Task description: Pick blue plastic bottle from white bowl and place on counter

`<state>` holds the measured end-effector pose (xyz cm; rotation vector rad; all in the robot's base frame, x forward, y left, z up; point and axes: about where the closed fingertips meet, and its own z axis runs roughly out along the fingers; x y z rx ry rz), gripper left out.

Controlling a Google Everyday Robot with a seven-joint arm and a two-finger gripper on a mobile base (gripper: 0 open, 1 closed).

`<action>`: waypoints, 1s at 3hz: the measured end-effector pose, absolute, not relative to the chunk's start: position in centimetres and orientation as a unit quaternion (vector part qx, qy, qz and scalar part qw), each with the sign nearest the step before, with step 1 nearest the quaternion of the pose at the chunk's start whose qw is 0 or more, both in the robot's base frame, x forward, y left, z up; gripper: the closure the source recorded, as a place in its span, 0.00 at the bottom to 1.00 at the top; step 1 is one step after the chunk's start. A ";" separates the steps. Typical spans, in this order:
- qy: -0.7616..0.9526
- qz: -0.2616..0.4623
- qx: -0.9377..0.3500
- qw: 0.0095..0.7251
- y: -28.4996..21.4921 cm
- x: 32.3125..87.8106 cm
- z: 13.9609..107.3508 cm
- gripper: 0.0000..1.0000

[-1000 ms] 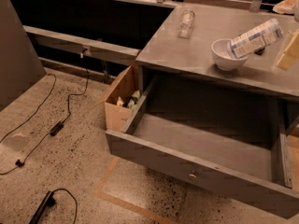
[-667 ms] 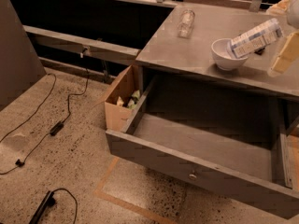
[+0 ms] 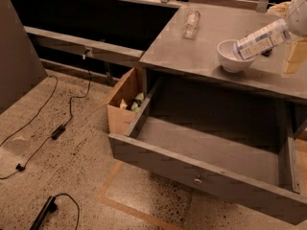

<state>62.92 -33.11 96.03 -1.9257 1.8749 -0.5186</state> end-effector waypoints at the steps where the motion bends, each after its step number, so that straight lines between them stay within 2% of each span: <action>1: 0.642 -0.232 -0.705 0.192 -34.3 65.3 96.5 0.00; 3: 0.607 -0.286 -0.716 0.194 -35.3 70.0 95.6 0.00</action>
Offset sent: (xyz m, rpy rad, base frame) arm 0.0782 -0.0257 0.0031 -0.2104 -0.1913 0.0928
